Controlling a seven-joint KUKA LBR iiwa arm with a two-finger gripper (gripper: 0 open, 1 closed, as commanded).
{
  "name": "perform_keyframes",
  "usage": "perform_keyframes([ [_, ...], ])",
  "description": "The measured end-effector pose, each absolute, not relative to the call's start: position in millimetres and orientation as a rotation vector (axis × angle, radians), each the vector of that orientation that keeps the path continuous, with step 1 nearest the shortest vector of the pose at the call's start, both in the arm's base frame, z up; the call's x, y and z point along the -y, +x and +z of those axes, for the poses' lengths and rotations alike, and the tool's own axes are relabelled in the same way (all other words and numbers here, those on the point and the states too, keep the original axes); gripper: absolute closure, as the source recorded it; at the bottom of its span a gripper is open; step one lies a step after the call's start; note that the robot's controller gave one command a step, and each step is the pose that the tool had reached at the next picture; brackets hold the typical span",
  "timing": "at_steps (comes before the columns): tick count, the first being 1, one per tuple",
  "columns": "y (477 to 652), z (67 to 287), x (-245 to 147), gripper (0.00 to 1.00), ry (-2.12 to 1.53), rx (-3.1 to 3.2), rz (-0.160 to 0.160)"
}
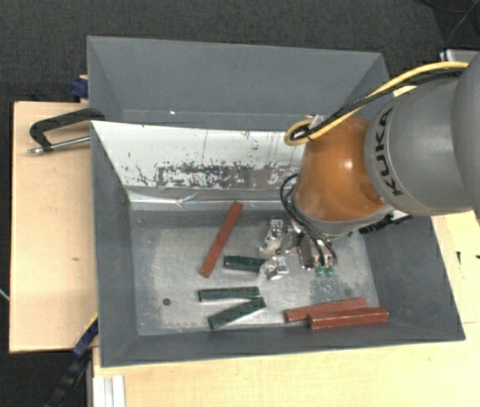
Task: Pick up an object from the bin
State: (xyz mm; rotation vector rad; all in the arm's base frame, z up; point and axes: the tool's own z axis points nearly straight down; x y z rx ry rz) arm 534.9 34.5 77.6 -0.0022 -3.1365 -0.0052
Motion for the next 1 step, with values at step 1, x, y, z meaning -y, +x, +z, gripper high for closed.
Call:
perform_keyframes([
  [1, 535.1, 77.7, -34.4, 1.0, -0.003, 3.137, -0.005],
])
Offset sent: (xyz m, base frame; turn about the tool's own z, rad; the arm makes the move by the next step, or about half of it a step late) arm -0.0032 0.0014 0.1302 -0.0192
